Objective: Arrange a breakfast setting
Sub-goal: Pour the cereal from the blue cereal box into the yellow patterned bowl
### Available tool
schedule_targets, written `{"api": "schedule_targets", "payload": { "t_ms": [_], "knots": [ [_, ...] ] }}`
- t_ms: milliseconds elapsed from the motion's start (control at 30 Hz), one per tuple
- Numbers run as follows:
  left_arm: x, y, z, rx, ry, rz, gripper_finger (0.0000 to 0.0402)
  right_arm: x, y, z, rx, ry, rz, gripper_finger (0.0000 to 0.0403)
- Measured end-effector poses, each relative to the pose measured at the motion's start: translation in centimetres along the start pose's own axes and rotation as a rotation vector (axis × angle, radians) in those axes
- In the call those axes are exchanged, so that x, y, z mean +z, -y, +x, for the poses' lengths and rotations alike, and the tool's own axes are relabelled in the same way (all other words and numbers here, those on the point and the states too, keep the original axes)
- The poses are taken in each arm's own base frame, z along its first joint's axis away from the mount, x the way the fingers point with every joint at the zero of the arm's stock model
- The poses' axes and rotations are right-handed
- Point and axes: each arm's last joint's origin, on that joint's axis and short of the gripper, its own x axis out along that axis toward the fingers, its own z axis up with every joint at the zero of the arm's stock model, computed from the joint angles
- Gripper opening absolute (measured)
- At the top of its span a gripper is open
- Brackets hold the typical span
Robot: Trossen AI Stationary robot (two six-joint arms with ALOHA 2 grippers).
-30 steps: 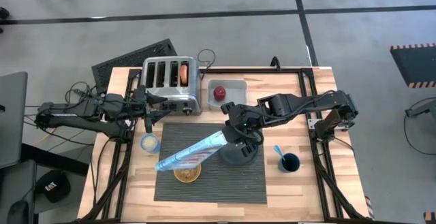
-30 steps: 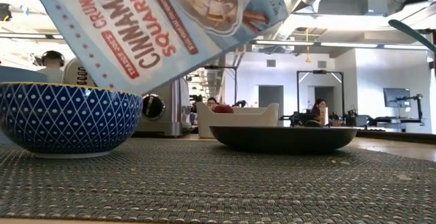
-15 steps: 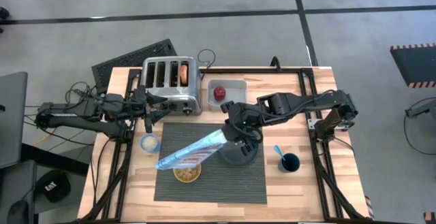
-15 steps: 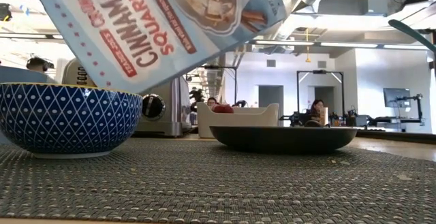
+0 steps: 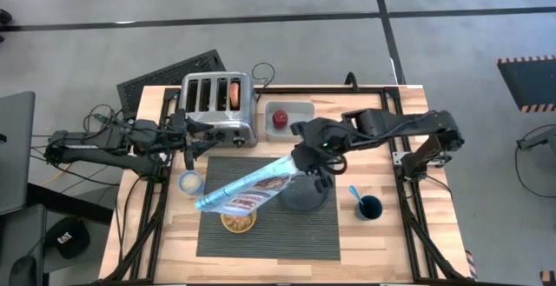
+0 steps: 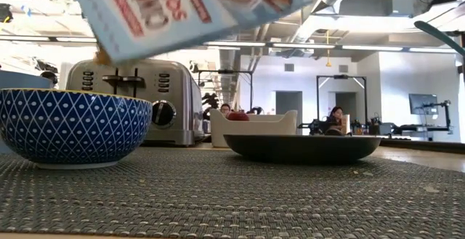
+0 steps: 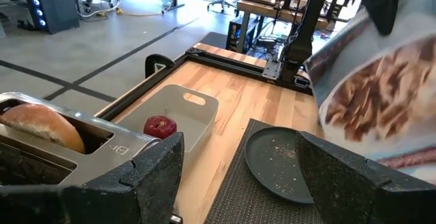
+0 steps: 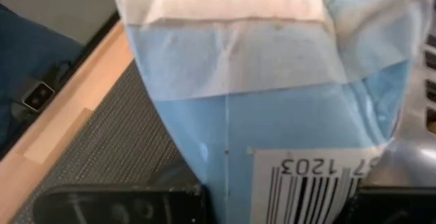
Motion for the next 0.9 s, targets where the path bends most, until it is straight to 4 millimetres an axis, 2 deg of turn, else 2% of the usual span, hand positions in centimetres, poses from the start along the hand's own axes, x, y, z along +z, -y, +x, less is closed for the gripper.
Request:
{"api": "schedule_targets", "payload": {
  "t_ms": [67,333,500,900],
  "knots": [
    [0.0,0.0,0.0,0.000,-0.001,0.001,0.0267,0.0,0.1,-0.8,-0.005,0.016,0.005,0.0078],
    [0.0,0.0,0.0,0.000,0.000,0.006,0.0267,-0.1,0.0,-0.8,0.010,0.025,0.012,0.0078],
    [0.0,0.0,0.0,0.000,0.000,0.006,0.0267,-1.1,0.0,0.1,0.013,-0.005,0.027,0.0078],
    [0.0,0.0,0.0,0.000,0.000,0.007,0.0267,-3.8,-0.2,-0.4,0.006,0.080,0.074,0.0078]
  ]
}}
